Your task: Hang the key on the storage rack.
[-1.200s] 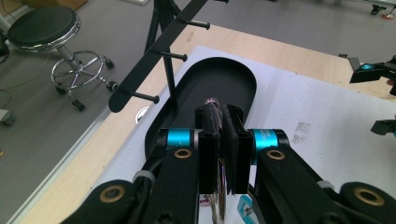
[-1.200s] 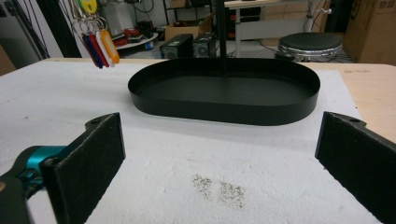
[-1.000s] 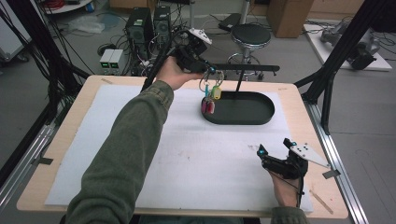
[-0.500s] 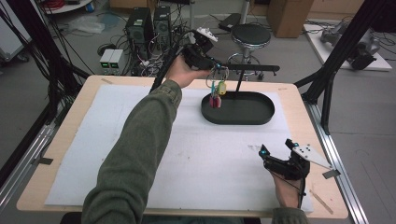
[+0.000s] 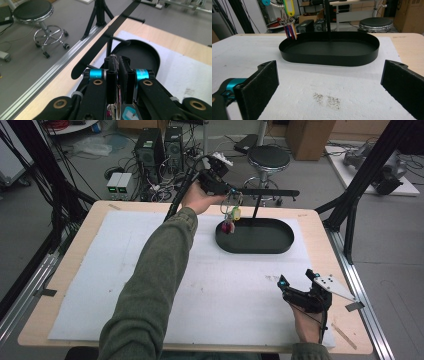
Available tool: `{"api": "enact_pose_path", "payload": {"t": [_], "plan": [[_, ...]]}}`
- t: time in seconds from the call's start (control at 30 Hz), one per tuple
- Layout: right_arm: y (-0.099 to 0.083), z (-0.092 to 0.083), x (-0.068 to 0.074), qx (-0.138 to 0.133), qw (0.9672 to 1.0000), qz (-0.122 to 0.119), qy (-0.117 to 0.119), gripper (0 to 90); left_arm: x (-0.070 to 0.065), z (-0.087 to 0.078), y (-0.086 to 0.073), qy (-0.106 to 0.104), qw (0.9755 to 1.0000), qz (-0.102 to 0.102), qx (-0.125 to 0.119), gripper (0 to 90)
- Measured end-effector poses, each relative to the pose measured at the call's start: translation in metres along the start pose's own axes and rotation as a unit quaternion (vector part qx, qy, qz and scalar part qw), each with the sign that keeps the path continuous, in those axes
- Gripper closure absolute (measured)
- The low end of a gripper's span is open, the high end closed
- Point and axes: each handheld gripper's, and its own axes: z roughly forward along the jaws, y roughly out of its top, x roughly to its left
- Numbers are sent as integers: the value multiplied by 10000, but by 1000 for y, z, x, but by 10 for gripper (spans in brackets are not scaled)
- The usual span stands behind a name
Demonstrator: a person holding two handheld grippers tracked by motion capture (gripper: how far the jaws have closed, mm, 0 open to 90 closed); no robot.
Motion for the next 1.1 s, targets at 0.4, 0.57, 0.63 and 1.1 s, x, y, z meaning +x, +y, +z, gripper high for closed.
{"api": "enact_pose_path", "payload": {"t": [0.4,0.57,0.63,1.1], "plan": [[0,0,0,24,10000,5,28,4,13,13,-13,59,9996,-206,190,850],[-1,1,2,15,10000,-12,58,4,16,17,-16,46,9995,-269,184,850],[-1,0,2,13,10000,-3,66,4,17,19,-17,-10,9991,-328,262,850],[0,-3,1,-42,10000,9,87,4,26,6,-20,-75,9946,-1024,134,318]]}}
